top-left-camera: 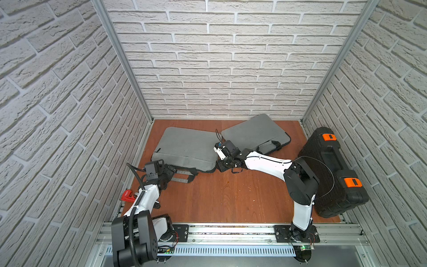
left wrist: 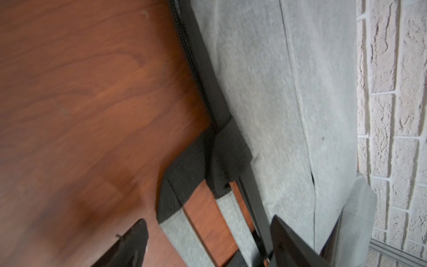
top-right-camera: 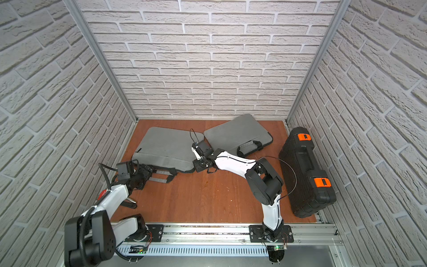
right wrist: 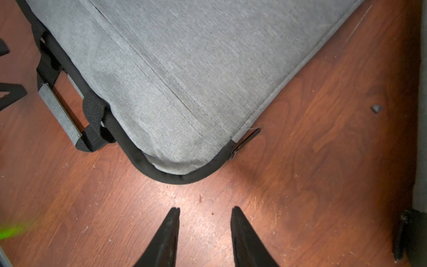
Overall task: Open the zippered laptop bag and take out the laptop
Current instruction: Open the bag flap on the zippered laptop bag.
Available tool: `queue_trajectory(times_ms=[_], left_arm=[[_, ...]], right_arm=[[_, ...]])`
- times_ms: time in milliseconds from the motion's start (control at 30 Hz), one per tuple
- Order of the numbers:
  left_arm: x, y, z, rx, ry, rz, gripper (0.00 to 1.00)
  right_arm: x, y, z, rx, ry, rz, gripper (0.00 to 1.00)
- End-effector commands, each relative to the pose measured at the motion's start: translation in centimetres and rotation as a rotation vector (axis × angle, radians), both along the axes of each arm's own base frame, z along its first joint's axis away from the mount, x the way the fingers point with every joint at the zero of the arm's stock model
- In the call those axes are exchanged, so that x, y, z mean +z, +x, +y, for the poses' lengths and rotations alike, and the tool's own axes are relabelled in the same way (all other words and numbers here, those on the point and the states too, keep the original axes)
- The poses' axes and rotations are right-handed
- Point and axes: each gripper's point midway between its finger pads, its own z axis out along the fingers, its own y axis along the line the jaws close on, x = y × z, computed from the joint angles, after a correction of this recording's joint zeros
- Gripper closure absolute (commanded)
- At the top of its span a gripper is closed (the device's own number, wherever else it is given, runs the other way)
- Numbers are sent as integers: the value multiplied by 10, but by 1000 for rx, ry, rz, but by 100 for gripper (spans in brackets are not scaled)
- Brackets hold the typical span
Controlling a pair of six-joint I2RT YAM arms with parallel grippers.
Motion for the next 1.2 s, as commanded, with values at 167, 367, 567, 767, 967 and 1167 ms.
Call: queue_trajectory(times_ms=[167, 367, 567, 767, 967, 1167], left_arm=[[9, 39, 10, -21, -1, -119, 25], [13, 37, 20, 21, 28, -77, 30], [35, 18, 35, 86, 126, -46, 21], [50, 25, 34, 26, 166, -77, 30], [40, 41, 25, -34, 117, -91, 34], [24, 46, 21, -49, 95, -62, 35]], right_arm=[[1, 4, 5, -4, 7, -10, 60], [-1, 5, 8, -9, 17, -6, 61], [0, 6, 10, -9, 23, -8, 62], [-1, 8, 14, -10, 34, -6, 62], [-2, 7, 18, -12, 56, 3, 63], [-1, 8, 20, -11, 65, 2, 63]])
